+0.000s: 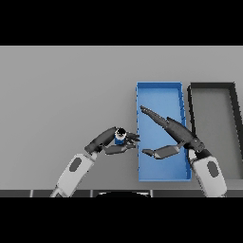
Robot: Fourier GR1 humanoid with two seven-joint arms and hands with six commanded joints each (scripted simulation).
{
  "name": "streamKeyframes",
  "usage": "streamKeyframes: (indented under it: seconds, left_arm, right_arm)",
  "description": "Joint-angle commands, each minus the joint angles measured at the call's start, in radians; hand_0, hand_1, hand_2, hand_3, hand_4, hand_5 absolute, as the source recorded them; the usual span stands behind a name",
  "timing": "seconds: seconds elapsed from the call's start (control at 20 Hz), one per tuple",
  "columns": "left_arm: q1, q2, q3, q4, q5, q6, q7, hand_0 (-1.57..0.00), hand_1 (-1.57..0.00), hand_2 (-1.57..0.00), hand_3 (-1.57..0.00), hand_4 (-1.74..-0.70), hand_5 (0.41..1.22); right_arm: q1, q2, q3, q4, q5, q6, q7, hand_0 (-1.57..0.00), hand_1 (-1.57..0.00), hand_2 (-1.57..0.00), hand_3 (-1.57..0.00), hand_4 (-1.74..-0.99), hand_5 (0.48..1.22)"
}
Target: Pick up the blue pipe and place it into the blue bin.
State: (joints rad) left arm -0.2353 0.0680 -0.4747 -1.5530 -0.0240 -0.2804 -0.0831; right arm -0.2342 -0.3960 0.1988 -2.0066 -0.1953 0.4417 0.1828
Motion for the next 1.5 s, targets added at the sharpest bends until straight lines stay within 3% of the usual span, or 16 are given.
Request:
streamKeyframes:
  seconds: [0.0,0.25,0.55,0.7,0.85,0.9,0.95,1.0,1.15,1.3,1.45]
  left_arm:
    - [0.008,-0.008,-0.004,0.003,-0.009,0.002,0.0,-1.57,-1.57,-1.57,-1.57,-1.47,1.221]
    - [-0.002,-0.029,0.015,-0.013,-0.016,-0.009,0.026,-1.57,-1.57,-1.57,-1.57,-1.47,1.221]
    - [-0.011,-0.047,0.038,0.003,-0.005,-0.061,0.035,-1.57,-1.57,-1.57,-1.57,-1.48,1.221]
    - [0.006,-0.054,0.043,0.007,0.008,-0.096,0.029,-1.57,-1.57,-1.57,-1.57,-1.46,1.221]
    - [0.005,-0.059,0.056,0.008,-0.003,-0.11,0.005,-1.57,-1.57,-1.57,-1.57,-1.46,1.221]
    - [0.003,-0.065,0.057,0.01,-0.009,-0.104,0.04,-1.57,-1.57,-1.57,-1.57,-1.51,1.221]
    - [0.002,-0.072,0.061,0.007,-0.006,-0.1,0.054,-1.57,-1.57,-1.54,-1.3,-1.56,1.221]
    - [0.01,-0.07,0.064,0.005,0.001,-0.106,0.066,-1.57,-1.57,-1.53,-1.14,-1.6,1.221]
    - [0.006,-0.069,0.073,0.011,-0.011,-0.11,0.05,-1.57,-1.57,-1.55,-1.23,-1.67,1.221]
    - [0.005,-0.088,0.07,0.005,-0.018,-0.106,0.04,-1.57,-1.57,-1.56,-1.33,-1.7,1.221]
    - [0.007,-0.08,0.082,0.006,-0.019,-0.125,0.031,-1.57,-1.57,-1.54,-1.41,-1.72,1.221]
  right_arm:
    - [-0.018,-0.001,0.012,0.001,-0.004,0.008,0.018,0.0,0.0,0.0,0.0,-1.256,0.523]
    - [-0.111,0.033,0.073,0.034,-0.073,0.041,0.131,0.0,0.0,0.0,0.0,-1.227,0.528]
    - [-0.228,0.1,0.149,0.13,-0.063,0.1,0.181,0.0,0.0,0.0,0.0,-1.192,0.514]
    - [-0.278,0.143,0.174,0.182,-0.059,0.111,0.198,0.0,0.0,0.0,0.0,-1.208,0.512]
    - [-0.319,0.177,0.189,0.225,-0.064,0.128,0.206,-0.02,-0.11,-0.13,-0.05,-1.222,0.517]
    - [-0.321,0.185,0.195,0.236,-0.064,0.134,0.209,-0.17,-0.24,-0.25,-0.14,-1.255,0.519]
    - [-0.339,0.186,0.191,0.252,-0.063,0.139,0.21,-0.4,-0.44,-0.43,-0.31,-1.303,0.52]
    - [-0.353,0.194,0.194,0.264,-0.057,0.143,0.215,-0.63,-0.65,-0.66,-0.5,-1.383,0.523]
    - [-0.351,0.212,0.196,0.279,-0.056,0.147,0.184,-1.09,-1.1,-1.1,-0.9,-1.537,0.6]
    - [-0.331,0.24,0.195,0.268,-0.081,0.131,0.155,-1.32,-1.33,-1.33,-1.23,-1.481,0.869]
    - [-0.31,0.245,0.203,0.257,-0.02,0.139,0.092,-1.44,-1.45,-1.45,-1.39,-1.477,1.041]
